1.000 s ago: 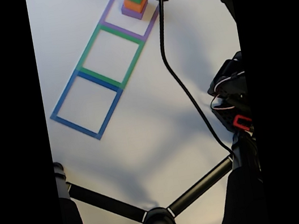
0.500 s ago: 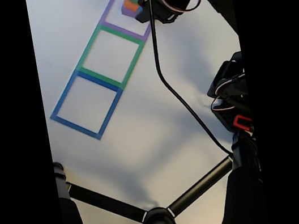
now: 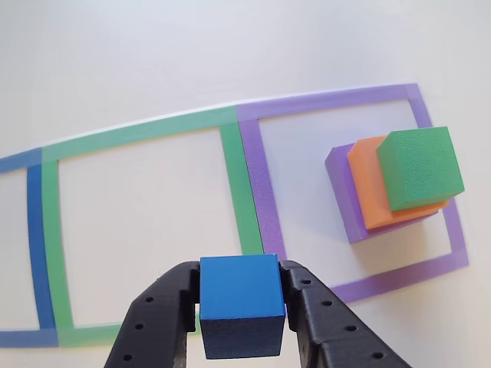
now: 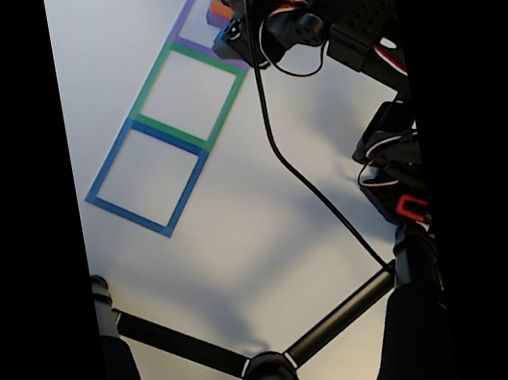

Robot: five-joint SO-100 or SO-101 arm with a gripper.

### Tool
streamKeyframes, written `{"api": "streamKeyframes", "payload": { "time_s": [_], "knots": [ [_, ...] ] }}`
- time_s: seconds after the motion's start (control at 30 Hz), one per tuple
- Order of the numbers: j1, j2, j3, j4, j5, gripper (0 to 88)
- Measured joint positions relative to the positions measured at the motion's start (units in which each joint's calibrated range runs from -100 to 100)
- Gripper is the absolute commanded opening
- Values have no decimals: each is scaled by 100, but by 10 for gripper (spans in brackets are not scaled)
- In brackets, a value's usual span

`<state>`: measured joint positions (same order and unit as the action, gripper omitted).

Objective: Tower of hanoi

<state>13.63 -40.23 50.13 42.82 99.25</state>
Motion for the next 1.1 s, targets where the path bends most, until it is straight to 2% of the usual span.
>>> {"api": "streamKeyframes", "payload": {
  "time_s": [0.33, 0.63, 0.83, 1.1],
  "knots": [
    [-40, 0, 2451, -3397, 0, 26],
    [-300, 1900, 2674, -6228, 0, 27],
    [-549, 2909, 2674, -7440, 0, 29],
    [-799, 3884, 2657, -8485, 0, 31]
  ]
}}
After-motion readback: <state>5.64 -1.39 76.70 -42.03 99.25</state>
